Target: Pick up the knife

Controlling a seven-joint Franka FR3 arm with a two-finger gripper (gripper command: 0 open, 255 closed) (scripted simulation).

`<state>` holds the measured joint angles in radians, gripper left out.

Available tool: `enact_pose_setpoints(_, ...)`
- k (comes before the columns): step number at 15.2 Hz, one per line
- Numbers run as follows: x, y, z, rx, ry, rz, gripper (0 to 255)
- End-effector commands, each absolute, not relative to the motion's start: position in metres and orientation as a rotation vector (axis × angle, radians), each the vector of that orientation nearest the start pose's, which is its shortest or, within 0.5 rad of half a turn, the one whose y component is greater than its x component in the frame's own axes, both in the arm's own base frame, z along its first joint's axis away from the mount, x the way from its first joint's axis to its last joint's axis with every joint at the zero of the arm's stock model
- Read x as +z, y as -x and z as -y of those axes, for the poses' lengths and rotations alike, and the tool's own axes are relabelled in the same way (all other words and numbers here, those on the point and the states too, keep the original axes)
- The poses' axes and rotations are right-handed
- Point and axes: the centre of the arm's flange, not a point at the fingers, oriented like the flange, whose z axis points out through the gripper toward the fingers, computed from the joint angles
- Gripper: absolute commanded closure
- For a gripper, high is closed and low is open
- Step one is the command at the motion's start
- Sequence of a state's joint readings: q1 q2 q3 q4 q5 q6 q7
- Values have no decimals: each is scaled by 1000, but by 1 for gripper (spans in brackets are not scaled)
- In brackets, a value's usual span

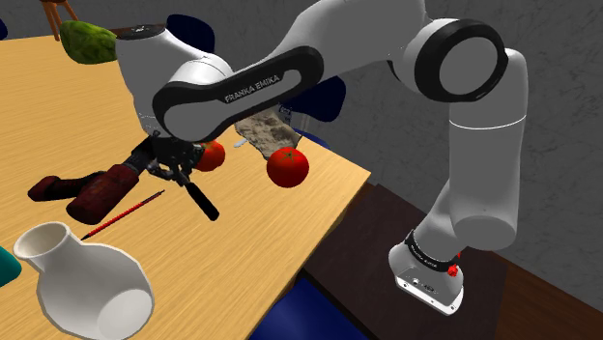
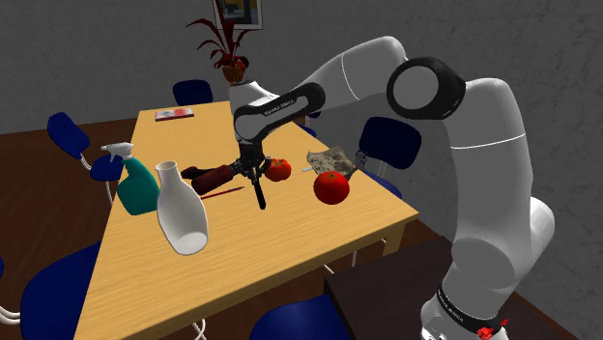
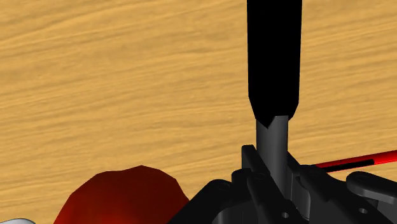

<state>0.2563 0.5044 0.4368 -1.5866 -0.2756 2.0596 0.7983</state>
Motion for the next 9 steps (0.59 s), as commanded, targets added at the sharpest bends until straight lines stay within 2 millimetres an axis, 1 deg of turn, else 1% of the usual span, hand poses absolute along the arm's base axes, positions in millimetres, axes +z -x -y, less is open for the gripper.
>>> enact_pose_setpoints(1, 377, -560, -394, -66, 3155, -44, 255)
enact_pose_setpoints(9, 420, -560, -394, -66, 3155, -44, 255)
